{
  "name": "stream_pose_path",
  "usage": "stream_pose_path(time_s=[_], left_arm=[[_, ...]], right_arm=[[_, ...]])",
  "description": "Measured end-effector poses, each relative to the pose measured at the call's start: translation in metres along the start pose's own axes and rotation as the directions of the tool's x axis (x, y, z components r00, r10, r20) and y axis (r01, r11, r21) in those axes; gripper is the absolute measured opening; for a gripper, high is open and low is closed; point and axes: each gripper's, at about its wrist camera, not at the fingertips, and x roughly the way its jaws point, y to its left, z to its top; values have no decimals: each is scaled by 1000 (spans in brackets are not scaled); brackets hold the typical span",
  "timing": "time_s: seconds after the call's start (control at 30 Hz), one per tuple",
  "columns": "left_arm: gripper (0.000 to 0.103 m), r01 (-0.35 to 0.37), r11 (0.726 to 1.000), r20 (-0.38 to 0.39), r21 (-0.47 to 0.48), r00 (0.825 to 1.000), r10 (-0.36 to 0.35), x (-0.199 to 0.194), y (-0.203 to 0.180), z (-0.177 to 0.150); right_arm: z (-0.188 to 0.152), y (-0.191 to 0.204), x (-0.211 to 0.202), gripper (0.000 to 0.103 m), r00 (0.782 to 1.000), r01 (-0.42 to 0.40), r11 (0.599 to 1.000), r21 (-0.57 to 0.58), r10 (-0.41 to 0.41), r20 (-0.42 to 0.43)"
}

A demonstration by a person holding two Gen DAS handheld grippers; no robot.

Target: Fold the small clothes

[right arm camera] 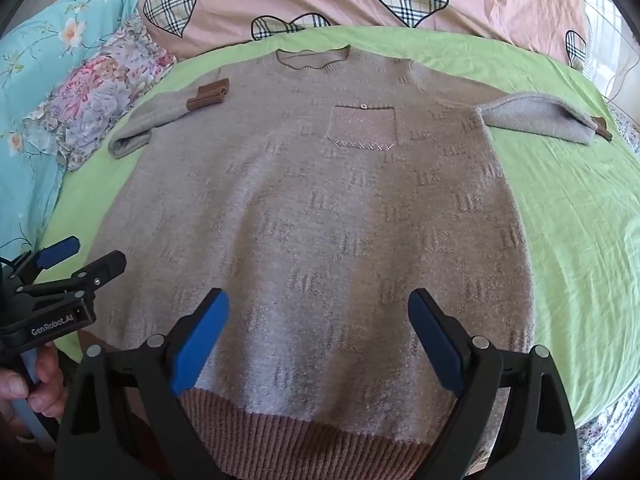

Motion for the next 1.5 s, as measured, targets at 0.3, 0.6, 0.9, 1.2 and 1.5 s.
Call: stream_pose_path(time_s=[0.3, 0.6, 0.9, 1.2, 1.5], left_arm=[[93, 6, 1000, -7, 7, 1000, -6, -1, -7, 4], [93, -7, 1000, -36, 28, 999, 8, 1, -7, 7], [93, -14, 999, -24, 39, 1000, 15, 1, -9, 10], [93, -14, 999, -16, 39, 1000, 14, 3, -10, 13], [93, 21, 999, -39, 31, 999, -20, 10, -11, 19]], right_arm=[[1, 6, -1, 91, 1000, -21, 1000, -15, 21, 8], [2, 5, -3, 91, 1000, -27, 1000, 3, 27, 14], [3, 2, -3, 91, 999, -40, 999, 12, 40, 16], [4, 2, -2, 91, 999, -43, 999, 15, 43, 9], [10, -9, 0, 91, 997, -69, 996, 49, 68, 23]])
